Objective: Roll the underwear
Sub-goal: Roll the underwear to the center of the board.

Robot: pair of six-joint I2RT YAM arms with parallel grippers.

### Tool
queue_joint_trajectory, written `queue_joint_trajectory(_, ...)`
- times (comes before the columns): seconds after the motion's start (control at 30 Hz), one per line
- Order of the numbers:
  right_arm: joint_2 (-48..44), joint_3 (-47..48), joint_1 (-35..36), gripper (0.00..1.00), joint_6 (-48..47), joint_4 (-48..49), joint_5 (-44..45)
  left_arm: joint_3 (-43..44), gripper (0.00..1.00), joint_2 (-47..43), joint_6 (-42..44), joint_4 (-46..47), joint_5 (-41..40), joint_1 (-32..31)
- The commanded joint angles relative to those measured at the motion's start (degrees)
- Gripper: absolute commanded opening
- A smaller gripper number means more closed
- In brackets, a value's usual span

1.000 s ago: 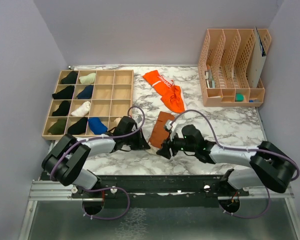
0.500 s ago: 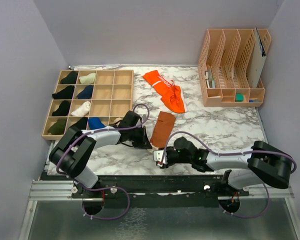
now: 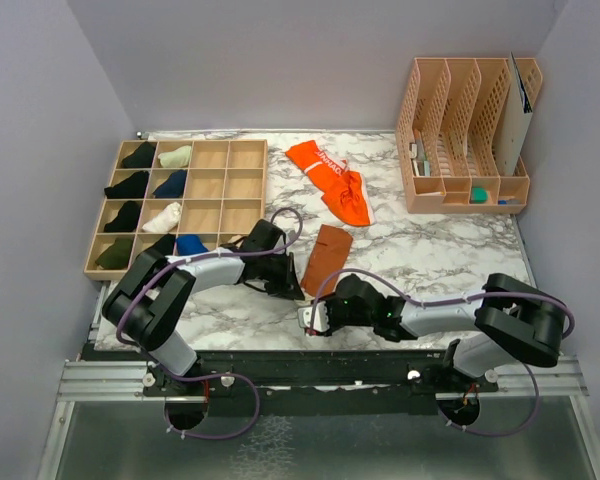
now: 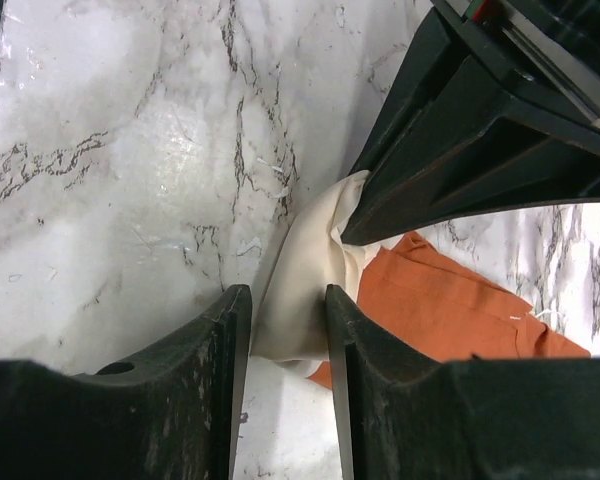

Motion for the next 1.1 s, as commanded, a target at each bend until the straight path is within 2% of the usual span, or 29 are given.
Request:
queue_joint_trajectory(0.0,1.4,1.0,1.0,0.39,-0.2,-3.3,4.8,1.2,0.0,1.0,2.2,-3.0,2.9,0.4)
queue_joint_trajectory(0.2,2.3,0.7,1.0,0.36,-0.8,-2.9,9.4,1.7,0.0,1.6,2.9,-3.0,4.9,0.9)
queue_joint_trajectory(0.47,3.6,1.3,1.5,0.22,-1.0,-4.9,10.9,1.7,0.0,2.0,3.0,-3.0,5.6,0.9)
queue_joint_trajectory(0.5,3.7,1.4,1.5,0.18,-0.9,-4.9,11.0,1.7,0.02,2.0,2.9,-3.0,5.6,1.0)
queue_joint_trajectory(0.53,3.9,1.5,1.6,0.11,-0.8,-5.0,11.2,1.7,0.08,2.0,2.8,-3.0,5.5,1.1)
queue_joint_trajectory(0.57,4.0,1.7,1.6,0.03,-0.5,-5.3,11.2,1.7,0.09,1.9,2.7,-2.9,5.5,1.2)
queue_joint_trajectory(0.6,4.0,2.1,1.6,0.01,-0.1,-5.8,11.2,1.6,0.1,1.7,2.6,-2.8,5.3,1.3)
queue_joint_trajectory(0.63,3.7,2.4,1.6,0.01,0.5,-6.0,11.0,1.5,0.13,1.2,2.3,-2.5,4.9,1.6)
queue_joint_trajectory(0.67,3.4,2.7,1.6,0.01,1.4,-6.3,10.8,1.2,0.22,0.5,1.8,-2.1,4.3,2.0)
queue_joint_trajectory(0.77,1.5,3.6,1.6,0.0,5.9,-6.1,7.4,-0.1,0.25,-2.2,0.3,-0.9,2.7,3.5)
queue_joint_trajectory(0.83,1.2,3.8,1.5,0.01,9.9,-4.5,3.8,-1.2,0.36,-4.2,-0.5,-0.6,1.4,4.6)
queue_joint_trajectory(0.9,2.1,4.0,1.5,0.0,15.4,-2.9,1.1,-2.8,0.39,-6.3,-1.1,-0.5,0.6,5.5)
queue_joint_trajectory(0.97,3.1,2.5,1.5,0.0,21.0,1.3,-1.0,-4.5,0.42,-9.1,-2.0,-0.2,-0.4,6.3)
queue_joint_trajectory(1.07,4.3,-0.3,0.5,0.0,30.4,9.8,-4.3,-6.5,0.54,-13.6,-2.9,0.3,-2.7,6.7)
